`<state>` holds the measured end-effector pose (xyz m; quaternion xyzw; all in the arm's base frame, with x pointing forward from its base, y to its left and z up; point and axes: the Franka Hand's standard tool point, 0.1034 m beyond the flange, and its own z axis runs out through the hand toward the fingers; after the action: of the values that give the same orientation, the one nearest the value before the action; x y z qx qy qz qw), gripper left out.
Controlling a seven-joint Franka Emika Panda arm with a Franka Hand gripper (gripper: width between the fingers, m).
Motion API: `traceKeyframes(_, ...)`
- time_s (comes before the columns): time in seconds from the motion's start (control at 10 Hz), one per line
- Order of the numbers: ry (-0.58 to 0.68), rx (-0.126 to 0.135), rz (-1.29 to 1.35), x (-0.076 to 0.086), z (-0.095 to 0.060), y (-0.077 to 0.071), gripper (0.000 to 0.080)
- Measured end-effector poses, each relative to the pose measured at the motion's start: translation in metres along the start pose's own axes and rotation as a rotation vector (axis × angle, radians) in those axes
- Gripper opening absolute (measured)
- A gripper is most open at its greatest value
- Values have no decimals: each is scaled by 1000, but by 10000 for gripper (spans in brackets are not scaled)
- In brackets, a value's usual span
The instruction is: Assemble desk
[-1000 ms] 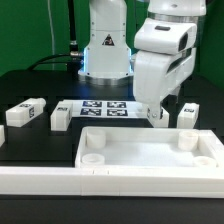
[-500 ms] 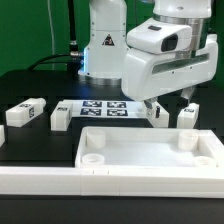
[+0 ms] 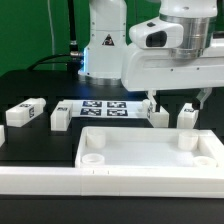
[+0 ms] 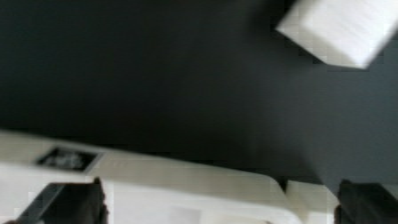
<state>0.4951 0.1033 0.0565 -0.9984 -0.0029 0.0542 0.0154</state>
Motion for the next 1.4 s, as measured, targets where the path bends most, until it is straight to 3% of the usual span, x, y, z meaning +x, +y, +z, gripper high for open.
traceKeyframes(0.4, -5, 34, 283, -2, 3, -14, 648)
traceKeyframes(0.7, -4, 57, 428, -19, 19, -28, 648)
traceKeyframes(1.1, -38, 56, 376, -25, 22, -26, 648)
traceKeyframes(1.4, -190, 99, 252, -23, 22, -12, 648)
